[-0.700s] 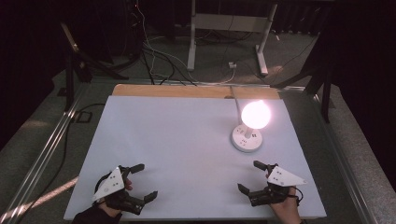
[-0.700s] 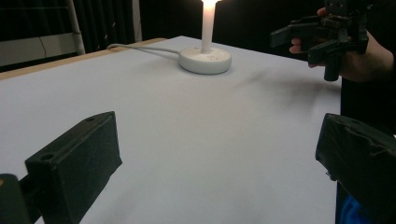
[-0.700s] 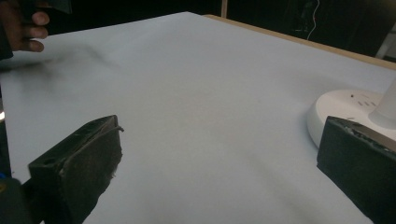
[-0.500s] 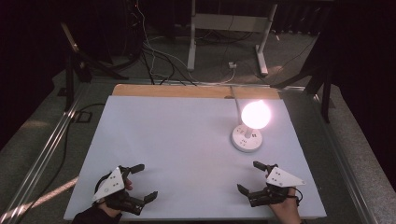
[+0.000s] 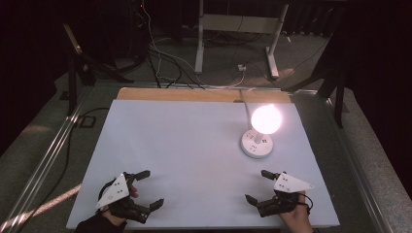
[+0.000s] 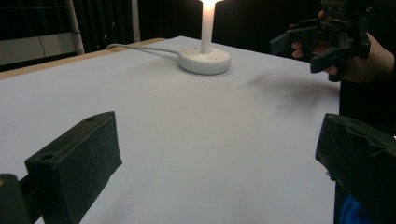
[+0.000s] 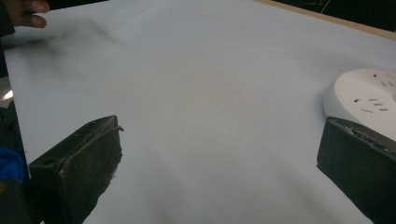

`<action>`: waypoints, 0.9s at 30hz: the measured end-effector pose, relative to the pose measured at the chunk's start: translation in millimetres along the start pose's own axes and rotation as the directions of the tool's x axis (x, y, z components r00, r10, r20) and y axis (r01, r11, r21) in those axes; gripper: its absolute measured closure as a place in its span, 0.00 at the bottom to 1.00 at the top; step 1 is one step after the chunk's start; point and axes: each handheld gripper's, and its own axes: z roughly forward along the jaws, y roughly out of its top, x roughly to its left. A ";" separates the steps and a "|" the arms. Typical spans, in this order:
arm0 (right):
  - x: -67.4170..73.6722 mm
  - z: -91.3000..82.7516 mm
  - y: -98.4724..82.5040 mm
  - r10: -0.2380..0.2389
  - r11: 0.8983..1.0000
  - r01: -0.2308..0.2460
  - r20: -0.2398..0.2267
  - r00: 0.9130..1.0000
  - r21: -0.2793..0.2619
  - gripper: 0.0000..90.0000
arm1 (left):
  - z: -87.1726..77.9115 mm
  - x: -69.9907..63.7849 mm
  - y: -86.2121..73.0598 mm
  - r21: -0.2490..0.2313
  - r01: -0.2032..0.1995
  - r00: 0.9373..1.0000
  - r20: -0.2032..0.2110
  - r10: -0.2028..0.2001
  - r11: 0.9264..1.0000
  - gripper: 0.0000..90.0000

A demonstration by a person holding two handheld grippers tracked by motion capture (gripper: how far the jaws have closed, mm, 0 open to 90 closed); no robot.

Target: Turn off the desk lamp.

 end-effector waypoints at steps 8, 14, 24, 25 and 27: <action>-1.0 -1.3 1.6 0.003 1.000 -0.003 -0.002 1.000 -0.023 0.00 | -1.3 0.6 0.1 -0.005 0.002 1.000 -0.006 -0.002 1.000 0.01; 1.2 -2.1 6.5 0.011 0.999 -0.012 -0.024 1.000 -0.032 0.00 | -3.9 -0.5 -0.7 -0.006 0.001 1.000 -0.009 -0.001 1.000 0.01; 0.8 -6.1 15.8 0.036 0.999 -0.039 -0.082 0.996 -0.031 0.00 | -5.9 -1.0 -1.1 -0.010 0.002 1.000 -0.018 -0.002 1.000 0.01; -0.2 -6.8 16.2 0.039 0.999 -0.041 -0.076 0.996 -0.033 0.00 | -5.6 -1.4 -1.1 -0.009 0.001 1.000 -0.017 -0.001 1.000 0.01; -2.3 -8.1 18.0 0.032 0.999 -0.035 -0.060 0.998 -0.040 0.00 | -5.3 -1.8 -0.9 -0.008 -0.001 1.000 -0.014 0.001 1.000 0.01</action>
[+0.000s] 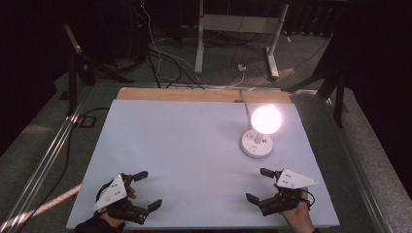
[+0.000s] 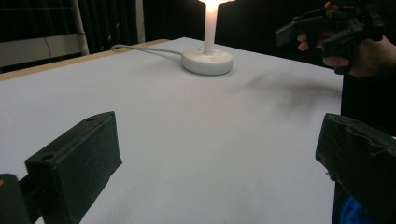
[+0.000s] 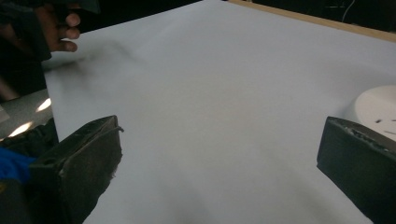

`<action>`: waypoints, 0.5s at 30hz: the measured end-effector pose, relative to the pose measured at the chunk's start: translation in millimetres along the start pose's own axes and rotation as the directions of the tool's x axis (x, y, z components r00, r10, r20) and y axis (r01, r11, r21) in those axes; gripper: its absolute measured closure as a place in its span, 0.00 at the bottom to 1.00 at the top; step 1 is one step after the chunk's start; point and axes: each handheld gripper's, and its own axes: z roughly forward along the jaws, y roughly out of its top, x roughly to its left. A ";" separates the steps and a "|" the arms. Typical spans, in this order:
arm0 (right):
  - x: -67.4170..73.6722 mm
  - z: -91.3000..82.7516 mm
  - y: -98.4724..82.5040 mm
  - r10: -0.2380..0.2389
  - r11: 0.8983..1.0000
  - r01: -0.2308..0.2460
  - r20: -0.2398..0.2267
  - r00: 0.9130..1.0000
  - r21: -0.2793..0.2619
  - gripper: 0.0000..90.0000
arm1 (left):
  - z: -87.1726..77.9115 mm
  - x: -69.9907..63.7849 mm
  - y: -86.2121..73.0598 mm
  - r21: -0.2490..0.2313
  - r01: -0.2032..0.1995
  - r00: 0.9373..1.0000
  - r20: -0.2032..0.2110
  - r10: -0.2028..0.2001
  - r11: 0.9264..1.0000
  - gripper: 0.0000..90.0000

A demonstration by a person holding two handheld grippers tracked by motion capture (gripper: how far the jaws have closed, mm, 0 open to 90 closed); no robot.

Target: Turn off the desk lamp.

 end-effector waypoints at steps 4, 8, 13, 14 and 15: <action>-4.3 -2.4 3.6 0.002 1.000 -0.002 0.025 1.000 -0.014 0.00 | -0.7 0.3 0.1 -0.002 0.001 1.000 -0.003 -0.001 1.000 0.01; -11.1 -5.2 7.8 0.016 1.000 -0.015 0.066 0.998 -0.025 0.00 | -1.2 0.7 0.2 -0.004 0.004 1.000 -0.003 -0.004 1.000 0.01; -15.0 -5.8 10.9 0.020 0.999 -0.017 0.095 0.995 -0.028 0.00 | -0.2 0.5 0.0 0.004 0.005 1.000 0.000 -0.005 1.000 0.01; -17.4 -5.9 12.1 0.022 0.999 -0.019 0.110 0.994 -0.029 0.00 | -0.1 0.4 0.1 0.003 0.005 1.000 0.001 -0.005 1.000 0.01; -17.4 -5.9 12.1 0.022 0.999 -0.019 0.110 0.994 -0.029 0.00 | -0.1 0.3 0.2 0.002 0.004 1.000 0.001 -0.004 1.000 0.01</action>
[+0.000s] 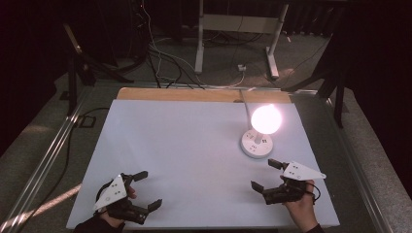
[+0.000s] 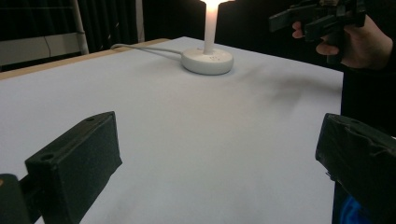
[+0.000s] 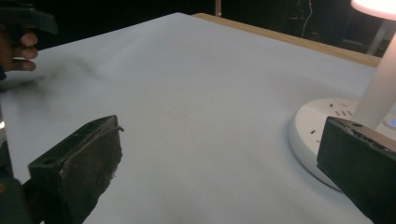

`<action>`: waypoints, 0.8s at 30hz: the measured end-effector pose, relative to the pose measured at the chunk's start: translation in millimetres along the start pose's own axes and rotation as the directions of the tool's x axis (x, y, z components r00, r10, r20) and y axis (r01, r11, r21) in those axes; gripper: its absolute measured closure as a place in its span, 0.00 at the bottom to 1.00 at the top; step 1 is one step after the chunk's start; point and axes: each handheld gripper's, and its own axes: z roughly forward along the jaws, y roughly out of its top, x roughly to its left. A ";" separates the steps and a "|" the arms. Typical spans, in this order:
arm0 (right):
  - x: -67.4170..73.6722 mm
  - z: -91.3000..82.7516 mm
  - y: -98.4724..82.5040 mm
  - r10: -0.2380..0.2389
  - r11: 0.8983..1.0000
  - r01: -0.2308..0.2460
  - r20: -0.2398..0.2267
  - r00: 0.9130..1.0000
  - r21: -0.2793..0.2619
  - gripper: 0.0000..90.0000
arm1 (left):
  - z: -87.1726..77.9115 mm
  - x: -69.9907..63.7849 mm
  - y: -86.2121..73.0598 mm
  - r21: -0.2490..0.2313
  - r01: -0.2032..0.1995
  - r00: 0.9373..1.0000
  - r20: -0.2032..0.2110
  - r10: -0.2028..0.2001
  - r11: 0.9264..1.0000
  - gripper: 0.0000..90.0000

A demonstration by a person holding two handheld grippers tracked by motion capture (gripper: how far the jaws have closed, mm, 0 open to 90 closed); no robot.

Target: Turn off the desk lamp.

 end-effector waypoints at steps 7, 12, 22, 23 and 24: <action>-10.0 -0.7 4.4 0.012 1.000 -0.012 0.047 0.999 -0.014 0.00 | -0.1 0.2 0.0 0.002 0.001 1.000 -0.002 0.000 1.000 0.01; -18.4 2.6 6.6 0.014 1.000 -0.014 0.101 0.995 -0.004 0.00 | 0.0 0.1 0.0 0.003 0.001 1.000 0.000 -0.001 1.000 0.01; -36.6 16.3 5.4 0.028 0.999 -0.035 0.178 0.984 0.037 0.00 | -0.1 0.0 0.3 0.004 -0.001 1.000 -0.003 0.001 1.000 0.01; -36.6 16.3 5.4 0.028 0.999 -0.035 0.178 0.984 0.037 0.00 | -0.1 0.1 0.3 0.002 0.000 1.000 -0.003 0.000 1.000 0.01; -38.8 17.7 5.1 0.030 0.999 -0.037 0.180 0.983 0.039 0.00 | -0.1 0.2 0.3 0.002 0.000 1.000 -0.004 0.000 1.000 0.01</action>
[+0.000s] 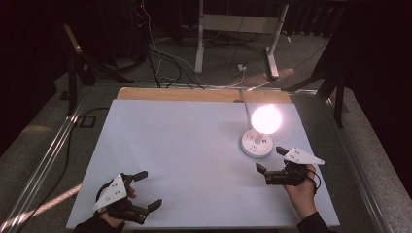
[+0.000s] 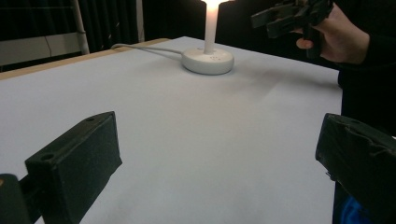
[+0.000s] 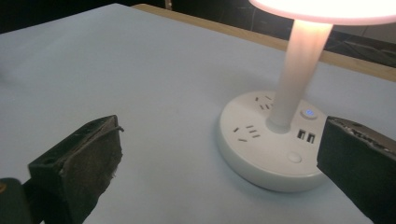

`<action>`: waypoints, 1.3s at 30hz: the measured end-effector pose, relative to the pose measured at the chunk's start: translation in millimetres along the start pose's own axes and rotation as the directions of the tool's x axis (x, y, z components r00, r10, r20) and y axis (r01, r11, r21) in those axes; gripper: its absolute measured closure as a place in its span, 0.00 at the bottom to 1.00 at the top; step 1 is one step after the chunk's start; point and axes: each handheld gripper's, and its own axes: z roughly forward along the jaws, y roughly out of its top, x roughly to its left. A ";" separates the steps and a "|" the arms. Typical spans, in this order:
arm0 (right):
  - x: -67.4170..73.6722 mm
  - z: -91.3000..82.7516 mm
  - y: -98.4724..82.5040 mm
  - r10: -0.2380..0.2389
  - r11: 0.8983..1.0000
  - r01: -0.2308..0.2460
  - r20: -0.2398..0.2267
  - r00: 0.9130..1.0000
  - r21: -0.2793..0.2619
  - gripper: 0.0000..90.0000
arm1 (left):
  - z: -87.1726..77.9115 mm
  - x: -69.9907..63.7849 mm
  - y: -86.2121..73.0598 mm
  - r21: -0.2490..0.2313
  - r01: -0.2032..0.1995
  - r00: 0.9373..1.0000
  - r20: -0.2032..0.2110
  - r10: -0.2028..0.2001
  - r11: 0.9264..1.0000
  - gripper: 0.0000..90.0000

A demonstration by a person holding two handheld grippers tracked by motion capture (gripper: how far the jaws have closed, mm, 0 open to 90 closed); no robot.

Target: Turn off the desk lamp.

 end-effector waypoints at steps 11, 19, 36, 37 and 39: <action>-16.4 15.6 2.1 0.040 0.999 -0.041 0.082 0.996 0.014 0.00 | -0.4 0.1 0.2 -0.001 0.001 1.000 0.000 -0.001 1.000 0.01; -23.2 27.3 1.1 0.061 0.996 -0.066 0.093 0.994 0.052 0.00 | -0.5 0.6 0.0 0.001 0.004 1.000 -0.001 -0.004 1.000 0.01; -29.5 41.7 5.2 0.057 0.993 -0.071 0.142 0.988 0.093 0.00 | 0.2 -1.1 0.5 0.003 -0.002 1.000 0.004 0.002 1.000 0.01; -29.6 41.8 5.5 0.058 0.993 -0.072 0.149 0.987 0.092 0.00 | 0.1 -1.1 0.5 0.003 -0.002 1.000 0.004 0.002 1.000 0.01; -30.1 42.1 6.4 0.063 0.992 -0.079 0.151 0.987 0.097 0.03 | 0.0 -1.2 0.6 0.002 -0.001 1.000 0.004 0.001 1.000 0.01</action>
